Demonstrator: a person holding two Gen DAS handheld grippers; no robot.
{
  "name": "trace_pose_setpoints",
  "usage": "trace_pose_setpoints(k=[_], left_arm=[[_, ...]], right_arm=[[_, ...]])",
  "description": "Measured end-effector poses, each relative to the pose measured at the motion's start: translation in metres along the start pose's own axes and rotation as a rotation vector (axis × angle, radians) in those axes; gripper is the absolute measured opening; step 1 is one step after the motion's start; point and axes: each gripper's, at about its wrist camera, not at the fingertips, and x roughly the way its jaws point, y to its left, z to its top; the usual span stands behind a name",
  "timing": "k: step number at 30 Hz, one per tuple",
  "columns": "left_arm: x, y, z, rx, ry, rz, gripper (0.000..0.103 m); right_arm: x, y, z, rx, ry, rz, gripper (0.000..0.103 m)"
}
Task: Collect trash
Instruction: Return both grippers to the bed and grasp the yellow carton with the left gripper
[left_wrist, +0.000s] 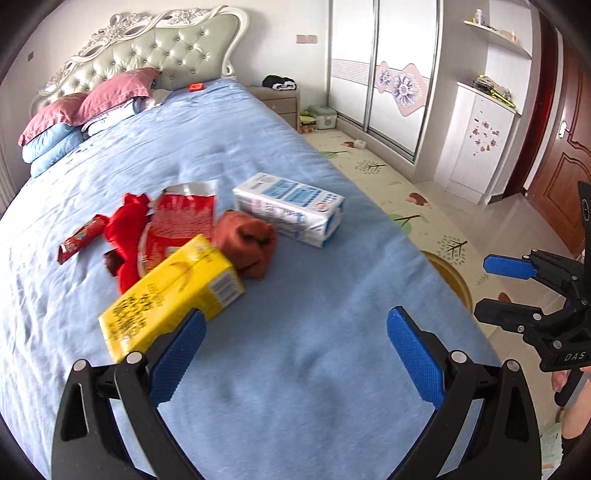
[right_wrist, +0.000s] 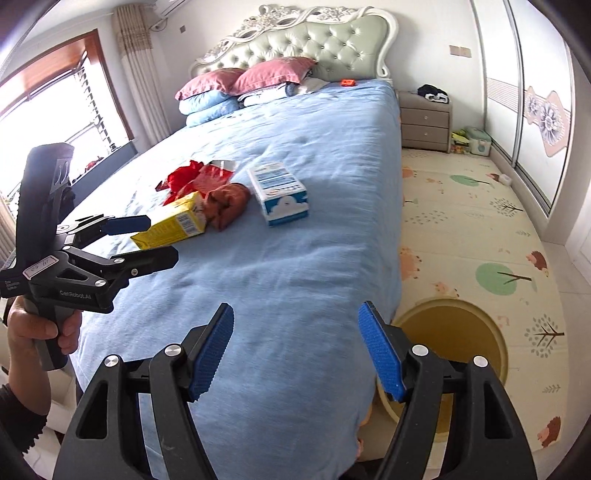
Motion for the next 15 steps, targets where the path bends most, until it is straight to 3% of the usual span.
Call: trace_pose_setpoints(k=[8, 15], left_arm=[[-0.006, 0.076, -0.013, -0.039, -0.010, 0.028, 0.098], [0.023, 0.110, -0.006, 0.036, 0.048, -0.049, 0.099]], right_arm=[[0.037, 0.065, 0.023, -0.103, 0.051, 0.042, 0.068], [0.060, 0.087, 0.039, -0.134, 0.070, 0.052, 0.069]])
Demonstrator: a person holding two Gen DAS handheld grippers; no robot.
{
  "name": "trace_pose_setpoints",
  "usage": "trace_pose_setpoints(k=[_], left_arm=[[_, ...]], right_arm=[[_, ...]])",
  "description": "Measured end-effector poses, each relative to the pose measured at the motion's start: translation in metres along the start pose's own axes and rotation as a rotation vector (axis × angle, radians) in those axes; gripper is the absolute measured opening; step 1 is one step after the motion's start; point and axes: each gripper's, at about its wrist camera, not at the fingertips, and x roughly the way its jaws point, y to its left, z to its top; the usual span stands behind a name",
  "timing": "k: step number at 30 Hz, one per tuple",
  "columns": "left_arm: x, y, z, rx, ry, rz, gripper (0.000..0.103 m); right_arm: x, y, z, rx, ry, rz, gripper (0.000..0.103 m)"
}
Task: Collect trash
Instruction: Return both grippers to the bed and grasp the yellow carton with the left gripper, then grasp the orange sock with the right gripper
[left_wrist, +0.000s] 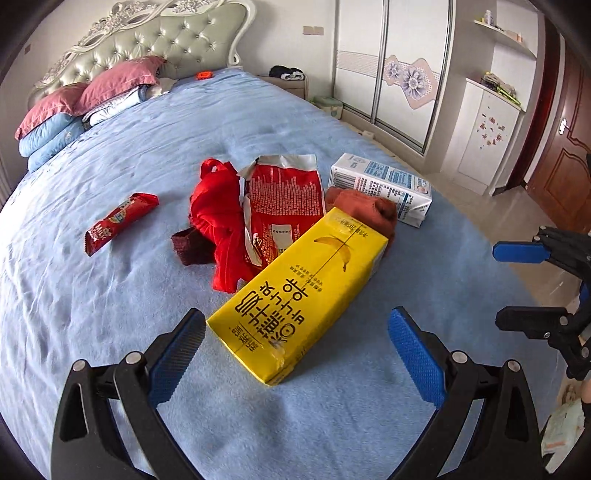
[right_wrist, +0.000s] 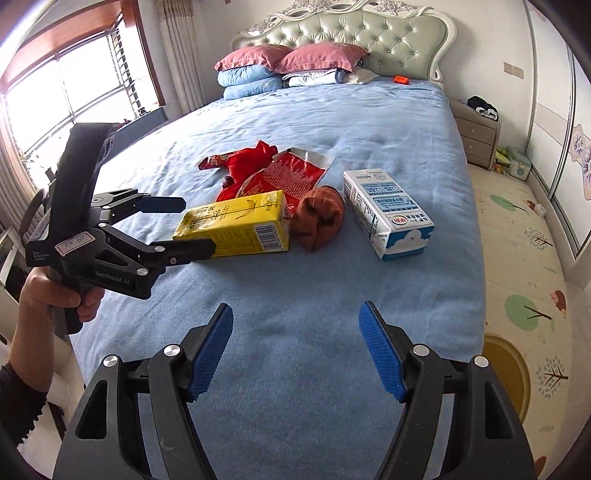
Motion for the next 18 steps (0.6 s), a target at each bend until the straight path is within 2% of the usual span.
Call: trace_pose_setpoints(k=[3, 7, 8, 10, 11, 16, 18], left_arm=[[0.017, 0.007, 0.003, 0.046, 0.023, -0.028, 0.099], [0.032, 0.013, 0.001, 0.048, 0.043, -0.085, 0.097], [0.034, 0.013, -0.001, 0.051, 0.040, -0.093, 0.094], [0.039, 0.012, -0.004, 0.054, 0.051, -0.082, 0.081], [0.039, 0.012, -0.005, 0.049, 0.047, -0.081, 0.080], [0.029, 0.018, -0.011, 0.005, 0.025, -0.100, 0.060], [0.024, 0.021, -0.014, -0.009, 0.018, -0.106, 0.058]], right_arm=[[0.010, 0.001, 0.008, -0.004, 0.010, -0.004, 0.069], [0.023, 0.000, 0.018, -0.008, 0.021, -0.009, 0.069], [0.027, 0.000, 0.020, -0.008, 0.023, -0.007, 0.069], [0.033, -0.001, 0.024, -0.012, 0.028, -0.007, 0.069], [0.037, -0.001, 0.026, -0.015, 0.031, -0.007, 0.069], [0.048, -0.003, 0.035, -0.015, 0.035, -0.004, 0.069], [0.052, -0.004, 0.039, -0.009, 0.032, -0.007, 0.069]])
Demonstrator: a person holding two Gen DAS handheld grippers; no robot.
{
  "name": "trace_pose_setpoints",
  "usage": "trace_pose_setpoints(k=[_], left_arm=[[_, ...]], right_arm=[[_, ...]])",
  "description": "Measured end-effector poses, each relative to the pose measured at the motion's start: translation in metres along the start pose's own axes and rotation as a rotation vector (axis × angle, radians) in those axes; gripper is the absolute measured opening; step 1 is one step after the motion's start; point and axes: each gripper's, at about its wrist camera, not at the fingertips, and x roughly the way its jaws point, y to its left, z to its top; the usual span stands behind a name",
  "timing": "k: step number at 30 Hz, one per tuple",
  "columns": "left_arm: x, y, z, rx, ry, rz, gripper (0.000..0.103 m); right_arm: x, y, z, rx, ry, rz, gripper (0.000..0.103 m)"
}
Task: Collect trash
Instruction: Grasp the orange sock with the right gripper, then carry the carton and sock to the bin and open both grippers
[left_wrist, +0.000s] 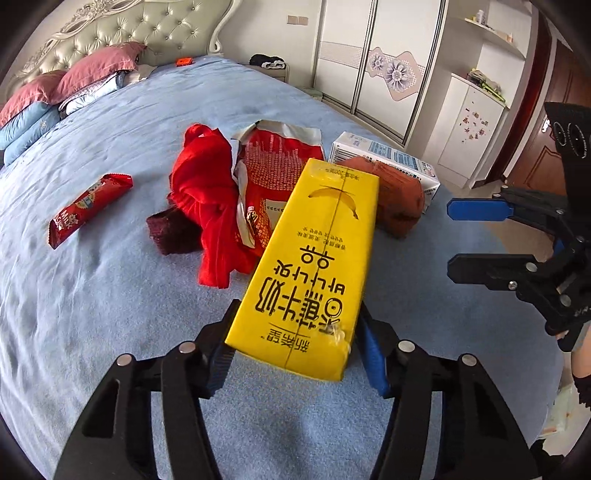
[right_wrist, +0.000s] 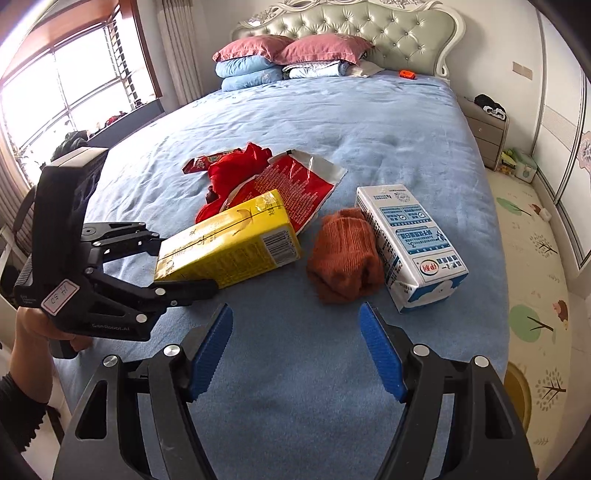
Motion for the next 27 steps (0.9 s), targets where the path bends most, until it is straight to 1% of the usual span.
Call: trace_pose_setpoints(k=[4, 8, 11, 12, 14, 15, 16, 18, 20, 24, 27], left_arm=[[-0.003, -0.003, -0.004, 0.010, -0.002, 0.001, 0.057], [-0.001, -0.004, -0.001, 0.013, 0.001, -0.004, 0.057], [0.001, -0.003, 0.003, 0.014, -0.002, -0.004, 0.057], [0.002, -0.003, 0.004, 0.013, -0.004, -0.004, 0.057], [0.002, -0.004, 0.004, 0.013, -0.007, -0.006, 0.057], [0.002, -0.005, 0.004, 0.015, -0.007, -0.006, 0.057], [0.002, -0.005, 0.003, 0.017, -0.010, -0.002, 0.056], [0.001, -0.007, 0.002, 0.019, -0.012, -0.004, 0.056], [-0.003, -0.008, 0.000, 0.015, -0.019, -0.008, 0.055], [-0.017, -0.015, -0.003, 0.010, -0.036, -0.017, 0.053], [-0.027, -0.026, -0.005, 0.020, -0.045, -0.014, 0.052]], right_arm=[[0.008, -0.006, 0.008, 0.015, -0.004, -0.034, 0.069], [0.017, -0.017, 0.017, 0.051, -0.006, -0.045, 0.069], [0.026, -0.025, 0.025, 0.066, -0.004, -0.065, 0.067], [0.029, -0.028, 0.028, 0.072, -0.001, -0.065, 0.062], [0.035, -0.031, 0.030, 0.067, 0.014, -0.073, 0.047], [0.039, -0.029, 0.031, 0.052, 0.027, -0.081, 0.030], [0.041, -0.028, 0.031, 0.042, 0.038, -0.085, 0.026], [0.039, -0.023, 0.027, 0.022, 0.029, -0.106, 0.023], [0.033, -0.018, 0.021, -0.001, 0.014, -0.119, 0.021], [0.010, -0.011, 0.010, -0.003, -0.012, -0.080, 0.021], [-0.011, -0.007, 0.001, -0.014, -0.032, -0.069, 0.021]])
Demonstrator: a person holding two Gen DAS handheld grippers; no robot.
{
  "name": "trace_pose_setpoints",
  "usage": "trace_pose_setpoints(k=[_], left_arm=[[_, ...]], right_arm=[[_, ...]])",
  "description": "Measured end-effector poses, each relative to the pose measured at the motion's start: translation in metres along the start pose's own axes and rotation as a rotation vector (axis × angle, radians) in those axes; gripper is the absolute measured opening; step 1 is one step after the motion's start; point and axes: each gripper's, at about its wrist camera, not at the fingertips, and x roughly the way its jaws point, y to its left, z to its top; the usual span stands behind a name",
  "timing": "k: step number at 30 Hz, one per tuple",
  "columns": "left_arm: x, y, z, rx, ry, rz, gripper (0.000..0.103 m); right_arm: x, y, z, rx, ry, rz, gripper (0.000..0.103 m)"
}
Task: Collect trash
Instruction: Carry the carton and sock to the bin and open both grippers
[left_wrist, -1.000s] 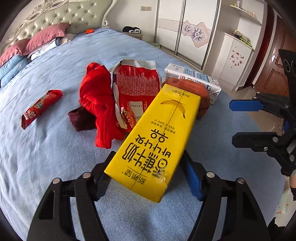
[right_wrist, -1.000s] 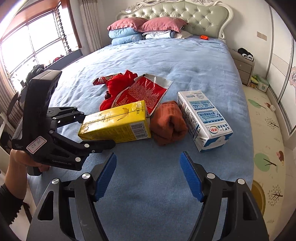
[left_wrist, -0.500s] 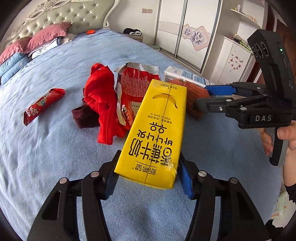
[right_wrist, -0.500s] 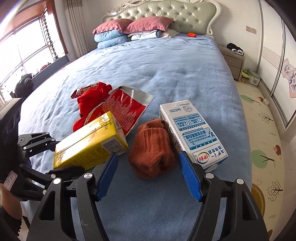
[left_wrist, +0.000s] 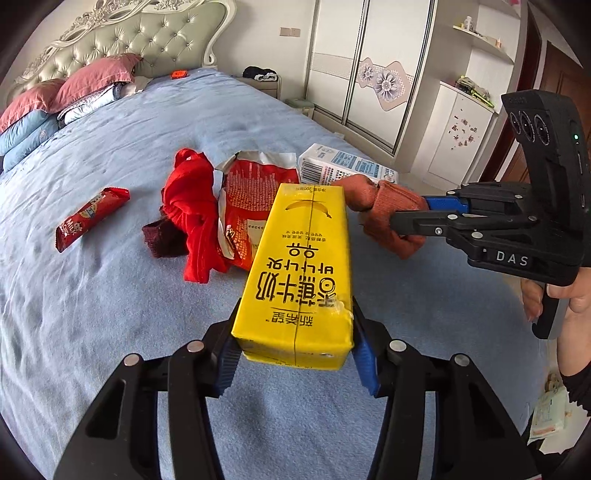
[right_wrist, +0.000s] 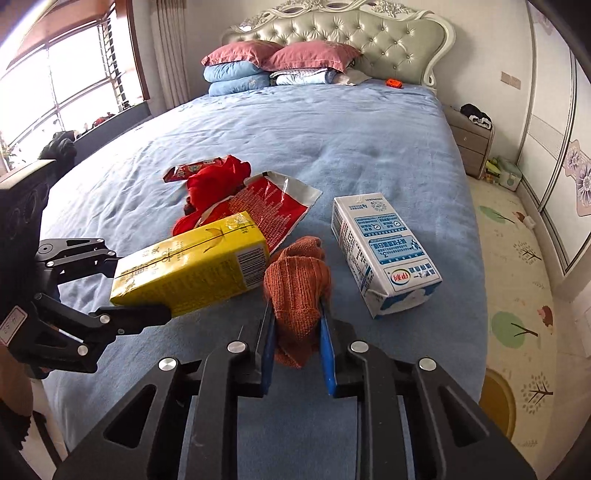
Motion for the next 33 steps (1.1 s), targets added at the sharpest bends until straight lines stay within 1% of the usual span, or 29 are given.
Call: trace_pose_setpoints(k=[4, 5, 8, 10, 15, 22, 28, 33], left_arm=[[-0.004, -0.018, -0.003, 0.006, 0.002, -0.001, 0.051], [-0.003, -0.022, -0.004, 0.001, 0.004, 0.006, 0.051], [-0.004, -0.032, -0.006, -0.016, 0.003, -0.006, 0.051], [-0.009, -0.044, -0.007, 0.000, -0.006, -0.020, 0.051], [-0.019, -0.082, -0.002, 0.062, -0.026, -0.048, 0.051], [-0.007, -0.136, 0.019, 0.120, -0.023, -0.098, 0.050], [0.013, -0.187, 0.046, 0.159, -0.022, -0.180, 0.050], [0.041, -0.241, 0.064, 0.230, 0.012, -0.240, 0.050]], right_arm=[[-0.024, -0.001, -0.010, 0.012, -0.014, 0.026, 0.021], [-0.030, -0.001, -0.013, 0.014, -0.018, 0.024, 0.021], [-0.047, -0.006, -0.021, 0.019, -0.031, 0.019, 0.021], [-0.059, -0.010, -0.027, 0.022, -0.041, 0.014, 0.021], [-0.088, -0.025, -0.046, 0.027, -0.064, -0.032, 0.021], [-0.120, -0.066, -0.080, 0.100, -0.086, -0.087, 0.021], [-0.148, -0.110, -0.108, 0.177, -0.107, -0.141, 0.021], [-0.164, -0.148, -0.133, 0.247, -0.103, -0.184, 0.021]])
